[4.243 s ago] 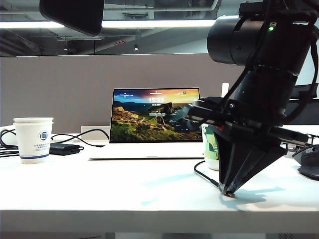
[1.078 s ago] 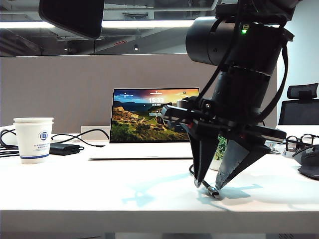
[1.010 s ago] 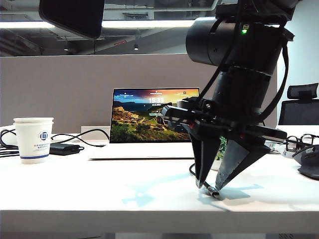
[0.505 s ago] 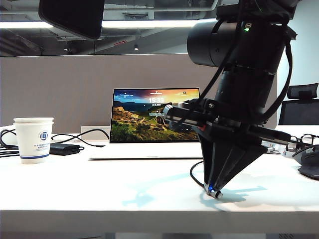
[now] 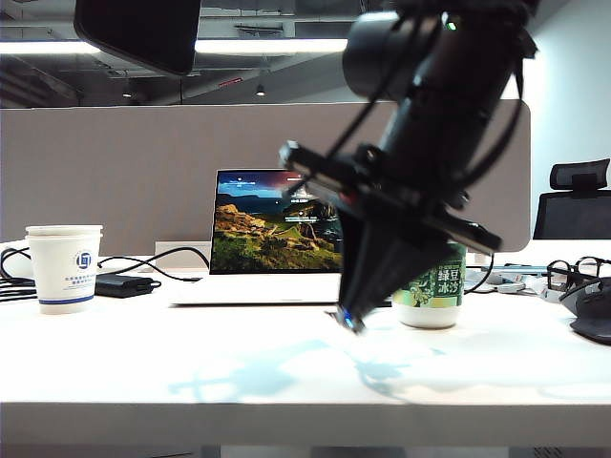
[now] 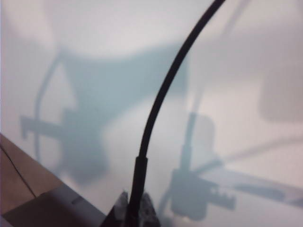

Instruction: Pick up the black phone, pick up the charger plug, insert the charger plug into the phone's charging port, and finally place the connected phone back on the desk.

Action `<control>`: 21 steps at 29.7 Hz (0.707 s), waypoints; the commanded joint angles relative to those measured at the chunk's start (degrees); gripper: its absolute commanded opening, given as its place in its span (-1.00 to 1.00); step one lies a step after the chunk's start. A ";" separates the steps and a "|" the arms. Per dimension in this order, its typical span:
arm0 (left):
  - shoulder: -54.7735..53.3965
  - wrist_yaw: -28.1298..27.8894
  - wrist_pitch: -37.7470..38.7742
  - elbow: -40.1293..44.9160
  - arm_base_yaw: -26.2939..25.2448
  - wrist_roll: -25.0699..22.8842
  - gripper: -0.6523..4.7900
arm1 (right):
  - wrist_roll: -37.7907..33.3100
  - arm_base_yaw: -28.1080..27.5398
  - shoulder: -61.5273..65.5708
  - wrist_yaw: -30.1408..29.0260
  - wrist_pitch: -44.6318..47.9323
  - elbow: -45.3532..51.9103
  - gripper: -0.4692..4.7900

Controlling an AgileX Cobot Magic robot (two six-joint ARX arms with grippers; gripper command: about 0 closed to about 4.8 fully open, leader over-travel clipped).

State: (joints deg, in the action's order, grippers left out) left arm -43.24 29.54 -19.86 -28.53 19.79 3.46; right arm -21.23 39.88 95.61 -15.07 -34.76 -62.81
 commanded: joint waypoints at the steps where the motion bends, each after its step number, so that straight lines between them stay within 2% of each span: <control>1: 0.31 0.28 -2.47 -0.55 0.00 0.00 -0.78 | 1.86 0.04 -0.28 -1.14 0.28 -2.95 -0.84; 21: 0.33 0.26 -2.49 -0.57 0.00 0.00 -0.78 | 6.49 -0.90 -0.28 -5.57 1.97 -17.42 -0.84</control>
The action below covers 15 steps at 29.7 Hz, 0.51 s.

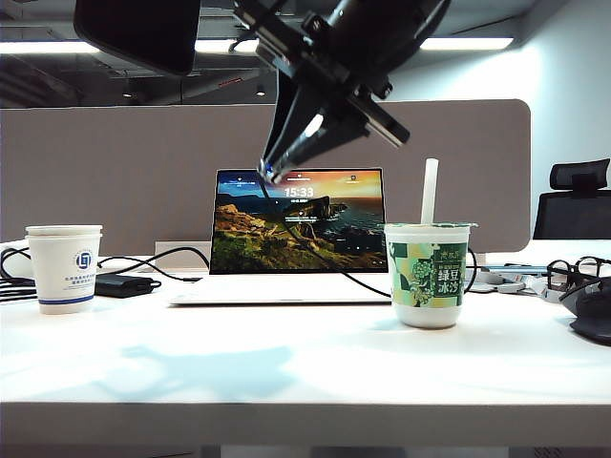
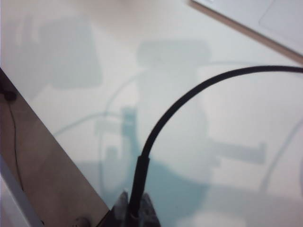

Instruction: Pick up the black phone, pick up the charger plug, insert the charger plug into the phone's charging port, and finally place the connected phone back on the desk.

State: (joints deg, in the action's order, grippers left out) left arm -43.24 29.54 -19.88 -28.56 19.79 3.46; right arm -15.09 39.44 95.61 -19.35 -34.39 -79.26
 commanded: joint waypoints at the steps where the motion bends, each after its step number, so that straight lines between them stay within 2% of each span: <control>1: 0.33 0.26 -2.45 -0.52 0.00 0.00 -0.78 | 0.35 -0.70 -0.28 -1.38 1.73 -1.20 -0.84; 8: 0.35 0.26 -2.45 -0.55 0.00 0.02 -0.78 | 0.35 -3.93 -0.52 -5.27 2.32 -3.39 -0.84; 15: 0.35 0.26 -2.43 -0.52 0.00 0.02 -0.78 | 0.13 -6.84 -3.15 -8.13 6.93 -3.41 -0.84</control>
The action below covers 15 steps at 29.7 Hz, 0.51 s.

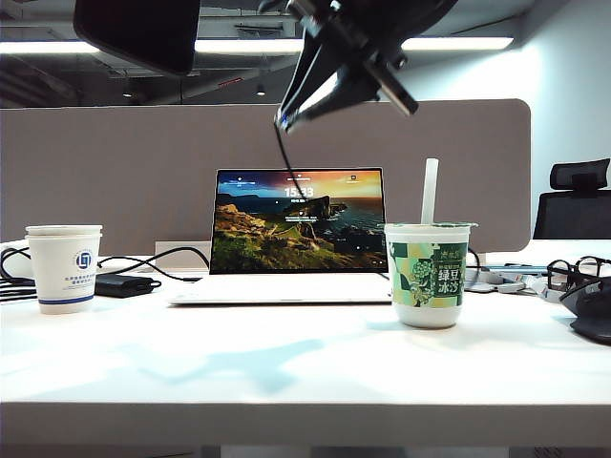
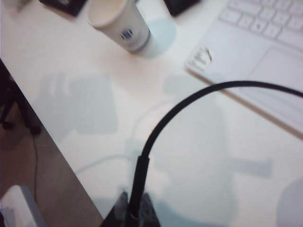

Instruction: Pick up the black phone, pick up the charger plug, insert the charger plug into the phone's charging port, and finally place the connected phone back on the desk.

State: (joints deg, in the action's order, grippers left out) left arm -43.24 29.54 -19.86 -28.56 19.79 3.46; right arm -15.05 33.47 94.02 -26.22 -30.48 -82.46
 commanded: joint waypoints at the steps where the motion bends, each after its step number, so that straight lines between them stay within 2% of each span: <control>1: 0.35 0.26 -2.47 -0.55 0.00 0.02 -0.78 | 0.09 -1.29 -2.10 -1.36 3.85 -0.22 -0.84; 10: 0.35 0.26 -2.47 -0.52 0.00 0.02 -0.78 | 0.11 -3.91 -6.25 -1.46 11.41 -0.20 -0.84; 15: 0.35 0.39 -2.47 -0.55 0.00 0.02 -0.78 | 0.09 -4.46 -7.98 -3.50 15.61 -0.20 -0.81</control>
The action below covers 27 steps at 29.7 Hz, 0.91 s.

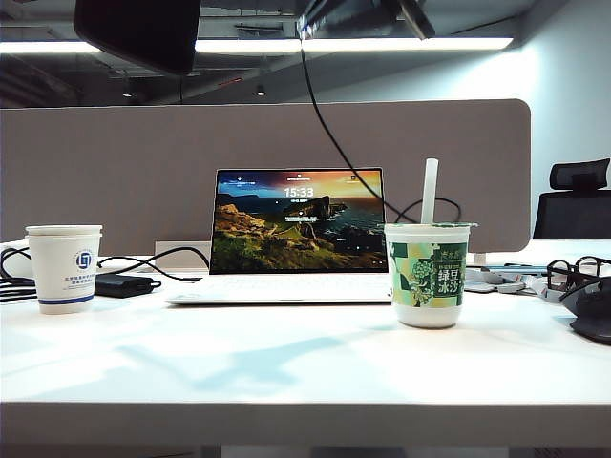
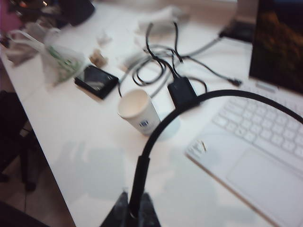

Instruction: Pick up the black phone, pick up the charger plug, insert the charger plug into the phone's charging port, and finally place the connected phone back on the desk.

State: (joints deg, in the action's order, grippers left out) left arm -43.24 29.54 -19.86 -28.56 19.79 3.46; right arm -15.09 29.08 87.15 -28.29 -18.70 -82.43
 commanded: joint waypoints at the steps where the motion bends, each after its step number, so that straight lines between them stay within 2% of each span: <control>1: 0.35 0.79 -2.49 -0.55 0.00 0.02 -0.78 | 0.13 -0.13 -1.60 -1.88 4.72 -0.22 -0.80; 10: 0.24 10.16 -2.49 -0.55 0.00 0.96 -0.78 | 0.11 -0.20 -4.83 -7.61 12.85 -0.24 -0.78; 15: 0.24 13.49 -2.47 -0.55 0.00 1.70 -0.78 | -1.29 -0.20 -6.99 -8.57 16.68 -0.22 -0.79; 22: 0.11 15.65 -2.80 -0.55 0.02 1.75 -0.78 | -6.93 -0.20 -9.49 -18.27 26.60 -0.22 -0.83; 27: -0.83 18.45 -5.11 -0.63 0.02 5.11 -0.78 | -11.91 -0.17 -9.57 -23.85 31.87 -0.22 -0.83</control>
State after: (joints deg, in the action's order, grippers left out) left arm -43.94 46.41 -21.32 -28.60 19.81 7.05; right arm -24.77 28.77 77.80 -50.30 10.85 -82.46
